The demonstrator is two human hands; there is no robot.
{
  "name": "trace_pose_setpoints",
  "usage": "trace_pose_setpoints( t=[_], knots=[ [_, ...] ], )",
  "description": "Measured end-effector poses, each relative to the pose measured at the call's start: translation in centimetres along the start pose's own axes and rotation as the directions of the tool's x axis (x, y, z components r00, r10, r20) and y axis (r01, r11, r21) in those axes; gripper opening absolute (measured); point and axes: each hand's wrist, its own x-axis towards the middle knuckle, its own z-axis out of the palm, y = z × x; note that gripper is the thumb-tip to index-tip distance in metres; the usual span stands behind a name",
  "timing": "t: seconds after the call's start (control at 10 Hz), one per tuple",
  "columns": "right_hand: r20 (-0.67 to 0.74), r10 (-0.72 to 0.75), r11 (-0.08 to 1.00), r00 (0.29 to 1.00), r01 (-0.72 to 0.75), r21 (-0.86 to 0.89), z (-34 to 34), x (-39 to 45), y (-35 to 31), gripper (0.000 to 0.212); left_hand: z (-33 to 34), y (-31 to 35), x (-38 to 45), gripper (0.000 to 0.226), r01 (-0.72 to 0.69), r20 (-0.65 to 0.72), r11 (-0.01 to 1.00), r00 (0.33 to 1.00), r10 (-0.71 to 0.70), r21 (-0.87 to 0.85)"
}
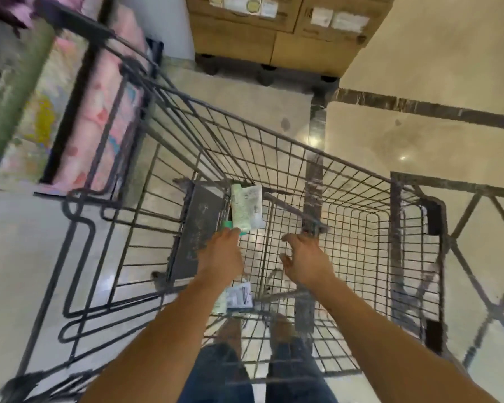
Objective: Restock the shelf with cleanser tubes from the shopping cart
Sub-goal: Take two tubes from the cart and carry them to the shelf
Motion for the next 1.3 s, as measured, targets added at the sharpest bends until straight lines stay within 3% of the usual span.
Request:
trace_pose_setpoints(
  t=[0.2, 0.3, 0.4, 0.5, 0.6, 0.7, 0.8, 0.9, 1.0, 1.1, 1.2, 1.3],
  knots=[
    [0.068, 0.023, 0.992, 0.997, -0.032, 0.124, 5.8, 10.0, 2.2, 0.037, 6.3, -2.3, 9.0, 0.05, 0.031, -0.042, 0.992, 0.998, -0.036, -0.118],
    [0.039, 0.077, 0.964, 0.996, -0.084, 0.251, 8.4, 14.5, 2.4, 0.038, 8.9, -2.9, 12.7, 0.05, 0.073, -0.075, 0.986, 0.994, -0.085, -0.149],
    [-0.059, 0.109, 0.942, 0.992, -0.084, 0.326, 10.2, 18.1, 1.4, 0.04, 10.5, -2.7, 15.5, 0.052, 0.203, -0.068, 0.93, 0.97, -0.234, -0.305],
    [-0.111, 0.161, 0.906, 0.981, -0.103, 0.41, 11.3, 21.2, 0.3, 0.041, 11.2, -1.7, 17.6, 0.054, 0.283, -0.071, 0.898, 0.943, -0.324, -0.337],
    [-0.138, 0.207, 0.875, 0.969, -0.12, 0.469, 12.2, 23.2, -0.2, 0.046, 11.2, -2.1, 18.8, 0.043, 0.272, -0.132, 0.872, 0.927, -0.351, -0.406],
    [-0.117, 0.285, 0.845, 0.951, -0.192, 0.498, 12.8, 24.2, -0.2, 0.054, 10.8, -3.6, 19.2, 0.063, 0.196, -0.102, 0.879, 0.959, -0.265, -0.435],
    [-0.025, 0.33, 0.832, 0.944, -0.278, 0.48, 13.5, 25.5, 0.1, 0.05, 11.6, -5.0, 19.3, 0.067, 0.126, -0.083, 0.919, 0.982, -0.169, -0.374],
    [0.055, 0.343, 0.782, 0.938, -0.318, 0.536, 13.5, 26.2, 0.7, 0.05, 12.2, -5.5, 19.3, 0.043, 0.035, -0.129, 0.973, 0.989, -0.066, -0.23],
    [0.057, 0.34, 0.772, 0.939, -0.313, 0.553, 13.2, 25.4, 2.2, 0.051, 12.5, -5.5, 20.1, 0.043, -0.045, -0.101, 0.999, 0.994, 0.043, -0.015],
    [-0.012, 0.357, 0.787, 0.934, -0.293, 0.543, 13.1, 23.2, 4.7, 0.047, 12.6, -5.5, 20.4, 0.051, -0.054, -0.059, 0.99, 0.996, 0.062, 0.128],
    [-0.06, 0.402, 0.757, 0.914, -0.295, 0.583, 12.9, 20.4, 6.8, 0.043, 12.7, -4.9, 20.6, 0.051, -0.231, -0.141, 0.904, 0.944, 0.298, 0.361],
    [-0.056, 0.447, 0.648, 0.893, -0.28, 0.709, 12.8, 18.4, 8.1, 0.039, 12.2, -4.0, 21.5, 0.045, -0.316, -0.116, 0.855, 0.912, 0.393, 0.411]
  ],
)
